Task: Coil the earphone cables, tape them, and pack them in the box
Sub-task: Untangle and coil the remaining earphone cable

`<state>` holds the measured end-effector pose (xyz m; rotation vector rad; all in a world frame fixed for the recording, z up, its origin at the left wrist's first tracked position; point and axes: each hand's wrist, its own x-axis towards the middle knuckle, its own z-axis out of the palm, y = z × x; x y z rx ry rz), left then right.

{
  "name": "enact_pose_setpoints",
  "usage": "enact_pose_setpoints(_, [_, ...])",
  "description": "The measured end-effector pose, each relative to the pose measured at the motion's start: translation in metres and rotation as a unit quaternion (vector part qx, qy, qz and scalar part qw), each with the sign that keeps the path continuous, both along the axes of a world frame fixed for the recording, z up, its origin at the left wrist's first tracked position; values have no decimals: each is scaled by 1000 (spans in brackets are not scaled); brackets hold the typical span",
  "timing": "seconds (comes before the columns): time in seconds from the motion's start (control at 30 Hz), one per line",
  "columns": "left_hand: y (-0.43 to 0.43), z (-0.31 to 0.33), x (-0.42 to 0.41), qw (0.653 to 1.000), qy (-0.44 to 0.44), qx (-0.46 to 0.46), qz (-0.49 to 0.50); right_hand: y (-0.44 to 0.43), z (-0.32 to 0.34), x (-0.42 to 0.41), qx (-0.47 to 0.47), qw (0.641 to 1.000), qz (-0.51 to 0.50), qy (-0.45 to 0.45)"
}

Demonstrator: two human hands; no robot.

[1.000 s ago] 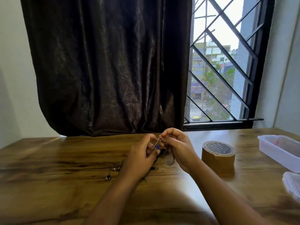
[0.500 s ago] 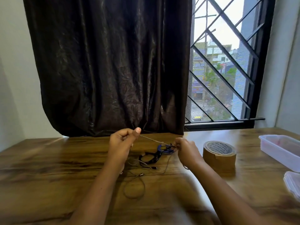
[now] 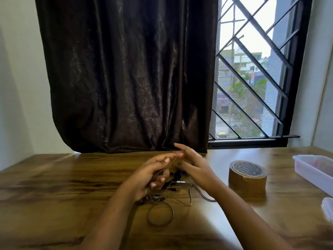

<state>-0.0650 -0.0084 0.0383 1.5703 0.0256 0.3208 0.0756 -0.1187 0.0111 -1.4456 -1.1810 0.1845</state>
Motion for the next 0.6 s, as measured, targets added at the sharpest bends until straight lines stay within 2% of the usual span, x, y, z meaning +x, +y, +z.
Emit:
enact_pose_setpoints(0.1, [-2,2,-3,1000,-2,-15,-27,6,-4,-8,-21,997,76,24])
enact_pose_setpoints(0.23, [4,-1,-2,1000,-24,-14,-2,5,-1,-6,-18,996,39,83])
enact_pose_setpoints(0.3, [8,-2,1,996,-64,-18,55,2,2,1,-2,999,-18,43])
enact_pose_setpoints(0.4, [11,-1,3,986,-94,-44,132,-3,2,7,-66,989,-66,-114])
enact_pose_setpoints(0.43, [11,0,3,982,-99,-53,149,-4,2,5,-92,986,-59,-122])
enact_pose_setpoints(0.5, [15,0,2,973,-115,-79,185,-6,2,4,-113,990,-34,-81])
enact_pose_setpoints(0.6, [23,1,0,958,-125,-105,234,-8,4,9,-65,993,-37,-94])
